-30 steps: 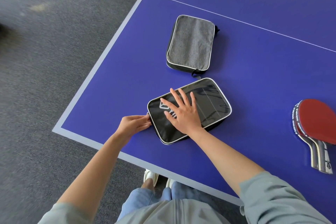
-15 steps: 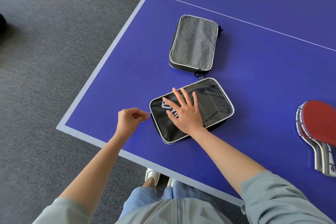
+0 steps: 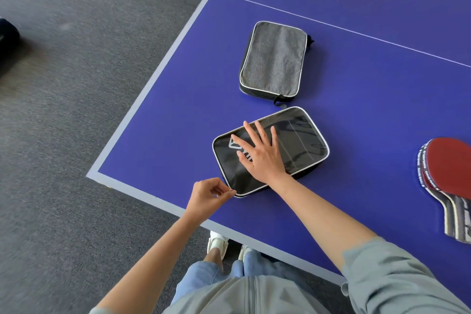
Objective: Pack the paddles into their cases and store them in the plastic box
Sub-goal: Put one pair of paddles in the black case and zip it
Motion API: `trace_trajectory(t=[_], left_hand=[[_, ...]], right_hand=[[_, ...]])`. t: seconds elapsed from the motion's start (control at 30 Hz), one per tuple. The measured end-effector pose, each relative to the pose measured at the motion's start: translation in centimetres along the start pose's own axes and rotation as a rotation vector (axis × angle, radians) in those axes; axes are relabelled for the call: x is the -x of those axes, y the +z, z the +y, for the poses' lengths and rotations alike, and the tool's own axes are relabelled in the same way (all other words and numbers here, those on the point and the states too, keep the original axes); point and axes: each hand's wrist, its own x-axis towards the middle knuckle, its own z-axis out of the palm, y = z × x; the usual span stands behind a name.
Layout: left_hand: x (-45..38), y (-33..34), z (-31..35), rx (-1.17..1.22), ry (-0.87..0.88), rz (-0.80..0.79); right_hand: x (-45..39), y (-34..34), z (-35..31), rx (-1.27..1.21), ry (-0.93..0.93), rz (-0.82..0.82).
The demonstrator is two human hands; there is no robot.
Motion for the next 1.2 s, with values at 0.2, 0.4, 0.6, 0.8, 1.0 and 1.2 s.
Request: trace_trajectory(t=[0.2,0.4,0.6,0.8,1.0,1.2], left_hand=[[-0.4,-1.2,-0.2,0.078,-0.094,-0.104],[-0.5,-1.9,-0.1,0.195,-0.250,-0.242],[-0.8,-2.5,-0.4,0.375,-0.362,-0.239],[-1.9,-1.9,0.3,0.392,-0.468,-0.118],[-2.5,-1.4,1.3,0.394,-0.647,-0.224],[-3.0,-1.4,2.1,0.329,-0.682,-0.265]], right_hand=[[6.4,-0.7,-3.1,-0.377,-0.181,0.074],[7.8,-0.7,-5.1,-0.428,-0.049,0.044],[7.7,-0.8,-6.5,-0.499,0.044,0.063],[9.6,-0.7,-6.4,-0.451,0.116,0.162],[11.5,0.2,-6.3,-0.603,0.520,0.081],[10.6,0.3,-7.8,-0.807,0.677,0.119]])
